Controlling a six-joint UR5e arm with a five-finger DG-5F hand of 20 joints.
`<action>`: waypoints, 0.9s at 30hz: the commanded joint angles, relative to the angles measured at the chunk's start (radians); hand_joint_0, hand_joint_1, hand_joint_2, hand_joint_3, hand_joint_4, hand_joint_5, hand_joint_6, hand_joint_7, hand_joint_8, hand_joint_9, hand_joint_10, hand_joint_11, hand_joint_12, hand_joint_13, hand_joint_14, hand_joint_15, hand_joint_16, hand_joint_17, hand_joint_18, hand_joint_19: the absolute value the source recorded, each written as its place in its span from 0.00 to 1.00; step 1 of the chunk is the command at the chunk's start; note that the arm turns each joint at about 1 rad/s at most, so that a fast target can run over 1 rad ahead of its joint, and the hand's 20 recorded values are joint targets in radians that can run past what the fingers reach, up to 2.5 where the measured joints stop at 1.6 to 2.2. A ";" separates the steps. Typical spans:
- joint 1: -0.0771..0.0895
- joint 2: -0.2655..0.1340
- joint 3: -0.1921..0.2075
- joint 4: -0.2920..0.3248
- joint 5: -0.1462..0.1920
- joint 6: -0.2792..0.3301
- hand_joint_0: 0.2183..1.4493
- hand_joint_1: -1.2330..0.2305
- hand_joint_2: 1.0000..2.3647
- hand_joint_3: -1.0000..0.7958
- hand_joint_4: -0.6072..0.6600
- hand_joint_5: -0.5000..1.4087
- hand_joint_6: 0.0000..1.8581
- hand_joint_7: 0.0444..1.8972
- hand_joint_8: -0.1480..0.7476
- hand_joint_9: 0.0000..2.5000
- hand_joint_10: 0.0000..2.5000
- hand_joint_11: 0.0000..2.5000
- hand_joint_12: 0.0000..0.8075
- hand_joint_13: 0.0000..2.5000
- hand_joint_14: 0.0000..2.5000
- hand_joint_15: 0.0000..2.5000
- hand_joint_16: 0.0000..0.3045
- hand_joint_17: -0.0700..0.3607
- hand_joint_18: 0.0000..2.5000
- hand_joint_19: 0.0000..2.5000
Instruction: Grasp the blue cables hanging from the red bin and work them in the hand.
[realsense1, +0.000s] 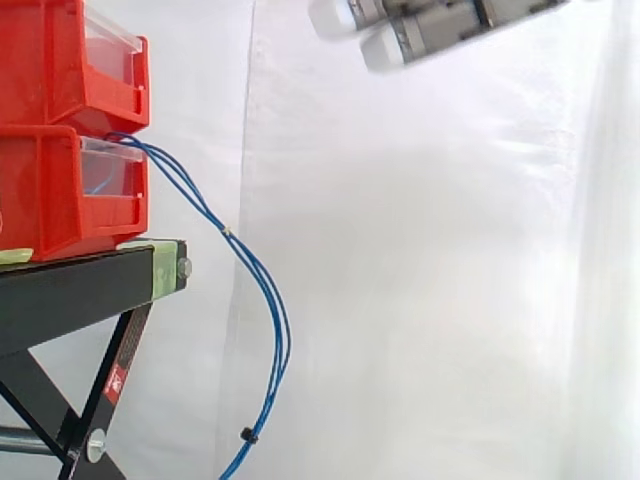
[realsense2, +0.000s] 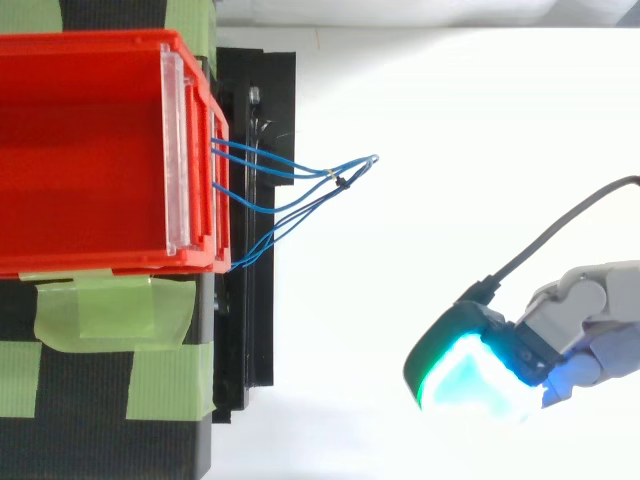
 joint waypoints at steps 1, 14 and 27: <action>-0.001 0.000 -0.071 -0.006 -0.001 0.005 0.44 0.45 0.00 0.08 0.65 0.17 0.00 0.34 0.52 0.15 0.00 0.00 0.31 0.10 0.00 0.00 0.10 0.31 0.05 0.00; -0.001 0.000 -0.249 0.206 0.013 0.001 0.44 0.45 0.00 0.08 0.66 0.18 0.00 0.35 0.52 0.16 0.00 0.00 0.32 0.11 0.00 0.00 0.10 0.31 0.06 0.00; 0.005 0.000 -0.416 0.512 0.166 0.001 0.45 0.45 0.00 0.08 0.66 0.18 0.00 0.36 0.53 0.17 0.00 0.01 0.32 0.12 0.00 0.01 0.10 0.32 0.06 0.00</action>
